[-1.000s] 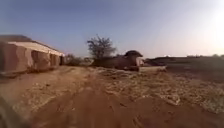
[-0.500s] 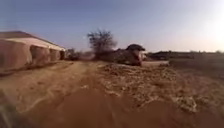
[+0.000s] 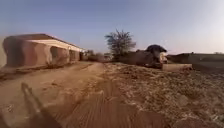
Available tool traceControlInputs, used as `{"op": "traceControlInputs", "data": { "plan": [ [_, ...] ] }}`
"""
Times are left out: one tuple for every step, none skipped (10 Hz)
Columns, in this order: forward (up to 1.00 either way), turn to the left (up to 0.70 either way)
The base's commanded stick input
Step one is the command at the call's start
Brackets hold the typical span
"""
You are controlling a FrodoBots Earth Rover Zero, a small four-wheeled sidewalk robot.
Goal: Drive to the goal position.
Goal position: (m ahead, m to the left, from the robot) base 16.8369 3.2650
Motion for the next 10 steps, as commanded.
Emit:
{"op": "traceControlInputs", "data": {
  "plan": [
    [0.70,0.00],
    [0.70,0.00],
    [0.70,0.00],
    [0.70,0.00],
    [0.70,0.00],
    [0.70,0.00],
    [0.70,0.00],
    [0.70,0.00],
    [0.70,0.00],
    [0.70,0.00]
  ]
}}
